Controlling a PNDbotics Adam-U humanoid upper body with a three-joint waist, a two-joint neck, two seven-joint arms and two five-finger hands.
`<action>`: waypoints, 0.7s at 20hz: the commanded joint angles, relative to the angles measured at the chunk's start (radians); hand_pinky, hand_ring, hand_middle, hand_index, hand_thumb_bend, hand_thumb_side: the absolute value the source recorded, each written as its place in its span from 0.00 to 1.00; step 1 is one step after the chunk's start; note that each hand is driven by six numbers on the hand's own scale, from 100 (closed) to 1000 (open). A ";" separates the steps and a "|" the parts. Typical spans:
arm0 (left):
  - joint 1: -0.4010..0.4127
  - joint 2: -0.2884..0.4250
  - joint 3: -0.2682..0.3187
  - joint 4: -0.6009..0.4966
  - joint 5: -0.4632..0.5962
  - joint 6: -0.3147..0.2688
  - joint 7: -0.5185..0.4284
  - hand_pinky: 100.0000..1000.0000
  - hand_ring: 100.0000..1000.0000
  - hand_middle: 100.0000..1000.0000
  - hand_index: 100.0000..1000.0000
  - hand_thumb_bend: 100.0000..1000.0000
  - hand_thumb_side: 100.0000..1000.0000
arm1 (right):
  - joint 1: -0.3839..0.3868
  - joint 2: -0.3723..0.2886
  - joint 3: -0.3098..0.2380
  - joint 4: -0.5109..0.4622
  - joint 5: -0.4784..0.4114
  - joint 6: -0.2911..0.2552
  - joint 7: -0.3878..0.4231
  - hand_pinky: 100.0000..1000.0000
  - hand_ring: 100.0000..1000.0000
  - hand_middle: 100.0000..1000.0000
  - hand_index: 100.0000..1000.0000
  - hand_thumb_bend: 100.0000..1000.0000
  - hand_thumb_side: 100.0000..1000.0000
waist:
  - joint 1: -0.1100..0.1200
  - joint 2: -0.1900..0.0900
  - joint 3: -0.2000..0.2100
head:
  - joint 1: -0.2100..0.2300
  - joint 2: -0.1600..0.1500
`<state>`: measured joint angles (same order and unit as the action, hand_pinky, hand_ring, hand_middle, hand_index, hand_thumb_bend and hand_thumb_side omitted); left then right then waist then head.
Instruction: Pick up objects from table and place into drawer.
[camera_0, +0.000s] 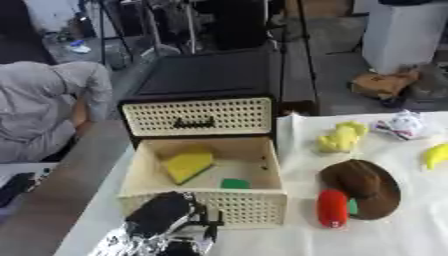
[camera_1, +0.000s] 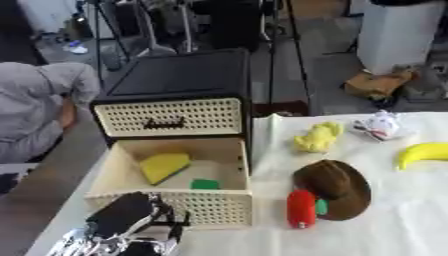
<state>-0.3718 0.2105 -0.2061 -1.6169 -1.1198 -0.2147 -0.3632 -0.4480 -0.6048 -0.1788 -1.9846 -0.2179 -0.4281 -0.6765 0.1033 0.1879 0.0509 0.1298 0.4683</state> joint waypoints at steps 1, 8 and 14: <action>-0.003 -0.012 -0.018 -0.025 0.002 -0.006 -0.005 0.00 0.00 0.00 0.48 0.00 0.59 | -0.007 -0.035 -0.008 -0.015 0.011 -0.003 -0.007 0.54 0.70 0.55 0.71 0.00 0.78 | -0.005 -0.017 0.000 | -0.003 -0.002; 0.006 -0.015 -0.021 -0.032 -0.009 -0.007 -0.006 0.00 0.00 0.00 0.47 0.00 0.58 | -0.004 -0.036 -0.009 -0.015 0.012 -0.003 -0.009 0.54 0.70 0.55 0.71 0.00 0.78 | -0.008 -0.019 0.001 | -0.007 -0.003; 0.017 -0.018 -0.022 -0.043 -0.015 -0.007 -0.003 0.00 0.00 0.00 0.46 0.00 0.59 | -0.001 -0.035 -0.009 -0.015 0.013 -0.003 -0.011 0.53 0.70 0.55 0.71 0.00 0.78 | -0.010 -0.021 0.004 | -0.009 -0.004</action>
<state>-0.3504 0.2016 -0.2120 -1.6379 -1.1373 -0.2150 -0.3635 -0.4397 -0.6073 -0.1790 -1.9846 -0.2140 -0.4278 -0.6806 0.1019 0.1838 0.0558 0.1220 0.4682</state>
